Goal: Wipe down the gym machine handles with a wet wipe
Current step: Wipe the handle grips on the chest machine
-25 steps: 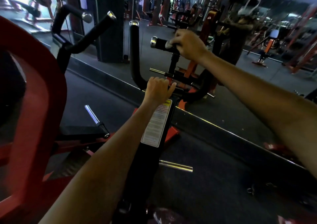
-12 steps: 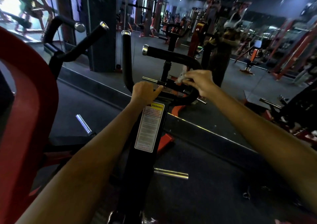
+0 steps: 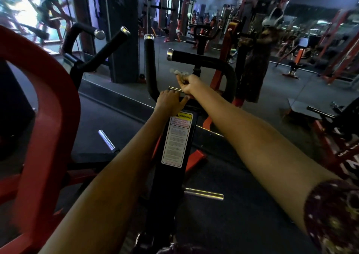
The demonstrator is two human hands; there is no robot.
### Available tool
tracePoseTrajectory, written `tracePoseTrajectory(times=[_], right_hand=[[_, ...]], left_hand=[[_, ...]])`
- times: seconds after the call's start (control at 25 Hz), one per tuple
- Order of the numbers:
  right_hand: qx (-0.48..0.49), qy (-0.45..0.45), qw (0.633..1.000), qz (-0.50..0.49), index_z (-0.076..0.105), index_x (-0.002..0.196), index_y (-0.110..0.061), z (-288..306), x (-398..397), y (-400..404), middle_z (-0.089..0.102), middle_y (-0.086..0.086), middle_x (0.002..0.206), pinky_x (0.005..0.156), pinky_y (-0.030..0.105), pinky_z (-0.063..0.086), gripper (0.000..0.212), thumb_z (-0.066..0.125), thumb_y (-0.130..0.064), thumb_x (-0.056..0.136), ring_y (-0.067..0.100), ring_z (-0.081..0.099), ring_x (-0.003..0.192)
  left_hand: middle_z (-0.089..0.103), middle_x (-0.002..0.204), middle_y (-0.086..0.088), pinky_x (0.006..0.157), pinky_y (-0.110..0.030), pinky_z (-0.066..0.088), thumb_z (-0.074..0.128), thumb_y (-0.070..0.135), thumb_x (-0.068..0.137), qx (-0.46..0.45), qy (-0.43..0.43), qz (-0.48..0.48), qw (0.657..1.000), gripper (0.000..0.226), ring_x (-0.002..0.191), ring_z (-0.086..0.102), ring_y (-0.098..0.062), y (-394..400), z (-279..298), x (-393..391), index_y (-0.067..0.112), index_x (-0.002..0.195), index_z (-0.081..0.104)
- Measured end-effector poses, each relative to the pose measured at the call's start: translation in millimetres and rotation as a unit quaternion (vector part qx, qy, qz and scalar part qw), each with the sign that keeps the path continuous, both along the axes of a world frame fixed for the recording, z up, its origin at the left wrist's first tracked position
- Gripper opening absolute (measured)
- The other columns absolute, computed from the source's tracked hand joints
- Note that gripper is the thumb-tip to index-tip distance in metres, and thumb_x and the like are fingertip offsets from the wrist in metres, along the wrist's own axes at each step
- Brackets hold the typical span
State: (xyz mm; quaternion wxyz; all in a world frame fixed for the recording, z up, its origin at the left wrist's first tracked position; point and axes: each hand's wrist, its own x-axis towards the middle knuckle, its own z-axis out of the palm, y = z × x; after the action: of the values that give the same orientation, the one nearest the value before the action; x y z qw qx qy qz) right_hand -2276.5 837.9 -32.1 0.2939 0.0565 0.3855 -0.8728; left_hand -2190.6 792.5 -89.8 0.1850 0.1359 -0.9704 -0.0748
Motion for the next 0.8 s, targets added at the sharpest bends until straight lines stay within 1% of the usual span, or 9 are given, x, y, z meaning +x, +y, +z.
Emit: tracePoseTrajectory(times=[0.08, 0.2, 0.28, 0.36, 0.44, 0.52, 0.56, 0.68, 0.8], right_hand=[[-0.061, -0.005, 0.998, -0.002, 0.05, 0.08, 0.002, 5.4, 1.1, -3.1, 0.059, 0.022, 0.07, 0.084, 0.029, 0.053, 0.015, 0.044, 0.01, 0.092, 0.031, 0.062, 0.095], [-0.115, -0.018, 0.993, -0.025, 0.051, 0.077, 0.002, 19.5, 2.2, 1.7, 0.061, 0.024, 0.1, 0.107, 0.027, 0.035, 0.023, 0.038, 0.012, 0.093, 0.027, 0.049, 0.124], [-0.108, -0.019, 0.993, -0.035, 0.056, 0.096, 0.007, 26.0, 3.3, 9.7, 0.055, 0.025, 0.123, 0.11, 0.03, 0.031, 0.022, 0.035, 0.014, 0.093, 0.027, 0.045, 0.128], [-0.109, -0.036, 0.993, -0.033, 0.047, 0.125, 0.01, 27.5, 4.0, 17.7, 0.047, 0.021, 0.136, 0.11, 0.029, 0.032, 0.035, 0.034, 0.015, 0.092, 0.029, 0.046, 0.127], [-0.119, -0.055, 0.991, -0.037, 0.047, 0.124, 0.011, 27.9, 5.6, 26.0, 0.052, 0.023, 0.128, 0.107, 0.026, 0.036, 0.034, 0.036, 0.015, 0.092, 0.029, 0.048, 0.125], [-0.148, -0.078, 0.984, -0.052, 0.055, 0.097, 0.009, 28.6, 5.5, 34.7, 0.059, 0.024, 0.104, 0.104, 0.024, 0.039, 0.018, 0.038, 0.013, 0.092, 0.027, 0.051, 0.123], [-0.16, -0.094, 0.981, -0.063, 0.054, 0.09, 0.007, 28.3, 3.4, 39.8, 0.06, 0.023, 0.102, 0.102, 0.023, 0.04, 0.016, 0.039, 0.012, 0.092, 0.026, 0.052, 0.122], [-0.196, -0.146, 0.964, -0.108, 0.051, 0.119, 0.006, 23.9, -6.7, 58.6, 0.057, 0.018, 0.123, 0.092, 0.021, 0.048, 0.027, 0.044, 0.009, 0.093, 0.022, 0.058, 0.115], [-0.221, -0.146, 0.958, -0.115, 0.048, 0.129, 0.002, 16.7, -14.1, 72.8, 0.062, 0.017, 0.092, 0.05, 0.021, 0.054, 0.034, 0.045, 0.001, 0.095, 0.022, 0.066, 0.092]], left_hand=[[0.053, 0.128, -0.019, 0.104, -0.04, 0.031, 0.03, 0.051, 0.098, 0.005, -0.022, -0.011, 1.0, 0.058, 0.122, 0.046, -0.032, -1.2, 2.7, 1.3, 0.002, 0.12, 0.054], [0.053, 0.128, -0.019, 0.104, -0.04, 0.031, 0.032, 0.054, 0.097, 0.008, -0.018, -0.014, 1.0, 0.06, 0.121, 0.046, -0.031, -1.5, 3.8, 3.0, 0.002, 0.119, 0.054], [0.053, 0.127, -0.018, 0.104, -0.04, 0.032, 0.033, 0.054, 0.096, 0.012, -0.011, -0.013, 1.0, 0.06, 0.12, 0.047, -0.03, -0.5, 3.0, 3.1, 0.002, 0.119, 0.054], [0.054, 0.126, -0.018, 0.104, -0.04, 0.033, 0.033, 0.055, 0.096, 0.007, -0.012, -0.008, 1.0, 0.061, 0.119, 0.048, -0.03, 0.0, 2.4, 3.2, 0.002, 0.12, 0.053], [0.054, 0.125, -0.018, 0.104, -0.041, 0.033, 0.033, 0.055, 0.096, 0.001, -0.014, -0.005, 1.0, 0.061, 0.119, 0.048, -0.03, 1.2, 2.8, 3.1, 0.002, 0.12, 0.053], [0.054, 0.125, -0.018, 0.104, -0.041, 0.033, 0.033, 0.055, 0.096, 0.003, -0.015, -0.004, 1.0, 0.061, 0.119, 0.048, -0.03, 1.9, 3.3, 2.6, 0.002, 0.119, 0.054], [0.054, 0.124, -0.018, 0.104, -0.041, 0.033, 0.034, 0.055, 0.096, 0.009, -0.015, -0.004, 1.0, 0.061, 0.118, 0.049, -0.03, 2.2, 3.6, 2.4, 0.002, 0.118, 0.054], [0.055, 0.121, -0.017, 0.102, -0.041, 0.034, 0.035, 0.055, 0.095, 0.026, -0.019, -0.001, 0.999, 0.059, 0.115, 0.05, -0.03, 2.9, 4.4, 2.7, 0.002, 0.114, 0.054], [0.056, 0.116, -0.018, 0.099, -0.041, 0.036, 0.035, 0.056, 0.095, 0.031, -0.024, 0.007, 0.999, 0.06, 0.11, 0.052, -0.031, 3.9, 5.7, 2.6, 0.002, 0.111, 0.055]])
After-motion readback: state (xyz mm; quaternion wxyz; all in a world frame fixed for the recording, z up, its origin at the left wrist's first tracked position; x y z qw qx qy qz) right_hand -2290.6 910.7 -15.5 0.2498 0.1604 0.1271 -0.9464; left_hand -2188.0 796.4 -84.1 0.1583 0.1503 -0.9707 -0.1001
